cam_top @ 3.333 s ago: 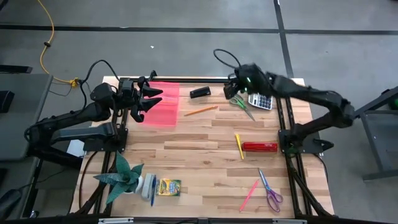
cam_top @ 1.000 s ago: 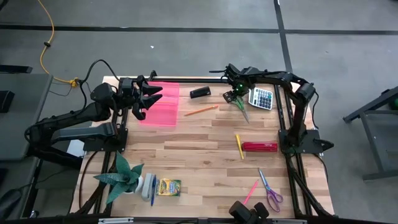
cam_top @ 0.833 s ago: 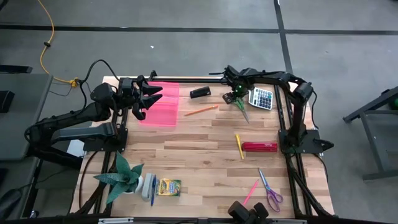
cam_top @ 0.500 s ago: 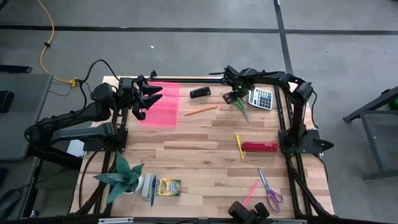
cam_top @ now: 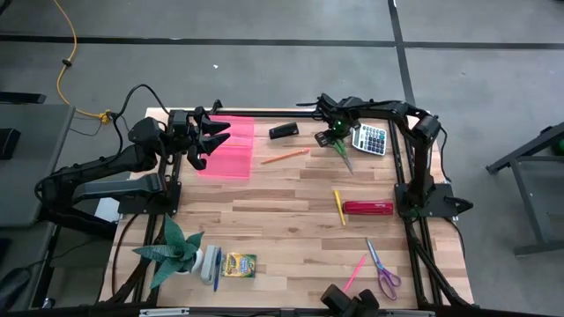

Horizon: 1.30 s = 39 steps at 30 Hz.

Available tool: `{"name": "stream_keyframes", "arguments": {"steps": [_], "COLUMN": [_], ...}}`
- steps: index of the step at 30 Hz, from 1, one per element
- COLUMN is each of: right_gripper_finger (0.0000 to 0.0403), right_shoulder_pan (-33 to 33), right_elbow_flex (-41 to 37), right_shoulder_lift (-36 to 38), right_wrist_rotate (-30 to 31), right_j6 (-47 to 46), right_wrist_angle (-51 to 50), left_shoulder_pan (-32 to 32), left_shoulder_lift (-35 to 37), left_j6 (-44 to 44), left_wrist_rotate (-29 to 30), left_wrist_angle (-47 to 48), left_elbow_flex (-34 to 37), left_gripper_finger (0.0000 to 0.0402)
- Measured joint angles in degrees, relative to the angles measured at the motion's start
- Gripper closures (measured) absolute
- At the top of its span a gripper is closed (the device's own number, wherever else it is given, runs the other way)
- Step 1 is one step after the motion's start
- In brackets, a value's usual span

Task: Pack school essentials
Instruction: Put the green scissor into the pink supply box

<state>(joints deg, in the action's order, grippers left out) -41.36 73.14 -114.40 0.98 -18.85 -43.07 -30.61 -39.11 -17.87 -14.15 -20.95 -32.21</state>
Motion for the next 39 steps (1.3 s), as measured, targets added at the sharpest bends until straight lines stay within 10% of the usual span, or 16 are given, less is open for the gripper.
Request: {"name": "stream_keyframes", "arguments": {"steps": [9, 22, 39], "right_gripper_finger": [0.0374, 0.0373, 0.0373], "right_shoulder_pan": [0.6, 15.0, 31.7], "right_elbow_flex": [-0.6, -0.3, -0.2], "right_shoulder_lift": [3.4, 26.7, 29.0], "right_wrist_rotate": [-2.2, -6.0, 10.2], "right_j6": [5.5, 7.3, 4.7], "right_wrist_angle": [2.2, 25.2, 46.5], "left_shoulder_pan": [0.0, 0.0, 1.1], "left_shoulder_lift": [0.0, -1.9, -21.4], "left_j6": [0.8, 4.6, 11.0], "left_wrist_rotate": [0.0, 6.4, 0.6], "left_wrist_angle": [0.0, 0.0, 13.5], "left_elbow_flex": [0.0, 0.0, -13.2], "left_gripper_finger": [0.0242, 0.0242, 0.019]}}
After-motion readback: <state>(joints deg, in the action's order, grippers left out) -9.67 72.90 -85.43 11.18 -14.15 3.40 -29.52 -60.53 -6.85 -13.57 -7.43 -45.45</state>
